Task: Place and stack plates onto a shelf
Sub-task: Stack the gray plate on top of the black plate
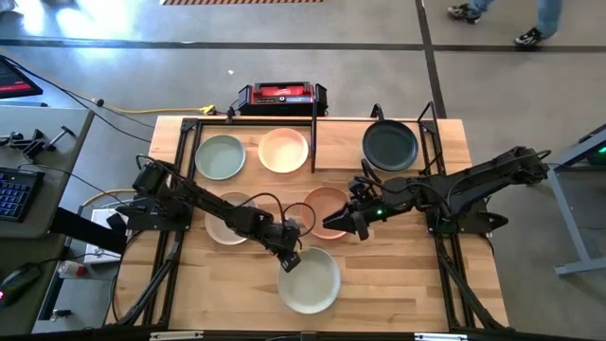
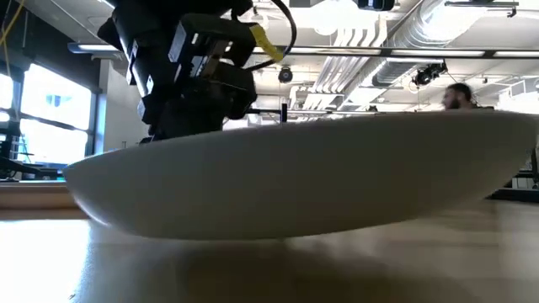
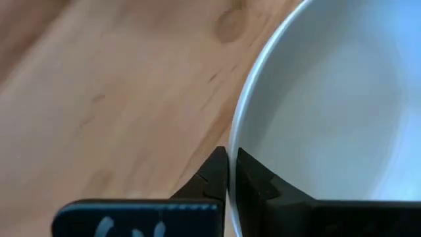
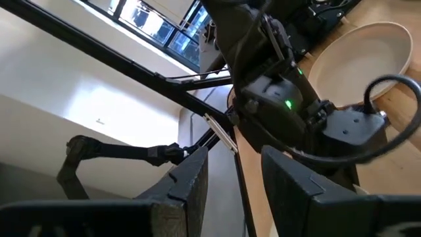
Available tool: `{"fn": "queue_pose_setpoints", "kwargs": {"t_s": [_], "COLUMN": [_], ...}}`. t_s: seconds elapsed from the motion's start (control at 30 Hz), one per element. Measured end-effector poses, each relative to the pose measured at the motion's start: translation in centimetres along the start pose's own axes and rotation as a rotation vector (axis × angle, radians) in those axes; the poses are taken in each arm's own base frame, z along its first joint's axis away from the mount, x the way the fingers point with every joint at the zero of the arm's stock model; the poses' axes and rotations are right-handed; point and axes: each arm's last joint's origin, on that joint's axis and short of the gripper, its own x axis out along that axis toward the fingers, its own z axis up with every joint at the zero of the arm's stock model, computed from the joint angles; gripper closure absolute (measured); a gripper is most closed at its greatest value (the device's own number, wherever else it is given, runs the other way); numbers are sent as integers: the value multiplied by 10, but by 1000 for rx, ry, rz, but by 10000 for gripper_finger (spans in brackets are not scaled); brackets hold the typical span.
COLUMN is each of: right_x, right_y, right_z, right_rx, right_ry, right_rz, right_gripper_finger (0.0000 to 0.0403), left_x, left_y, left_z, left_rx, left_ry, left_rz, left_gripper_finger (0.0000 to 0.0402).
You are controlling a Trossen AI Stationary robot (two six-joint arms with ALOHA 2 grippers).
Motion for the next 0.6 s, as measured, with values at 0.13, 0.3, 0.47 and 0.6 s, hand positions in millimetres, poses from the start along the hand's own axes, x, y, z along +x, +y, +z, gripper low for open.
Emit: {"fn": "queue_pose_setpoints", "kwargs": {"t_s": [0.13,0.3,0.47,0.6], "right_x": [0,0,-1,-2], "right_y": [0,1,-1,-2], "right_z": [4,13,21,31], "right_rx": [-1,-57,-90,-121], "right_ry": [-24,-79,-118,-151], "right_rz": [15,44,52,41], "right_gripper_finger": [279,279,279,279], "left_x": [-17,-48,-82,-109], "left_y": [0,2,6,14], "left_z": [5,13,22,26], "left_rx": [24,50,61,70], "left_ry": [-29,-88,-181,-242], "left_rz": [9,37,61,114], "left_gripper_finger": [399,400,400,400]}}
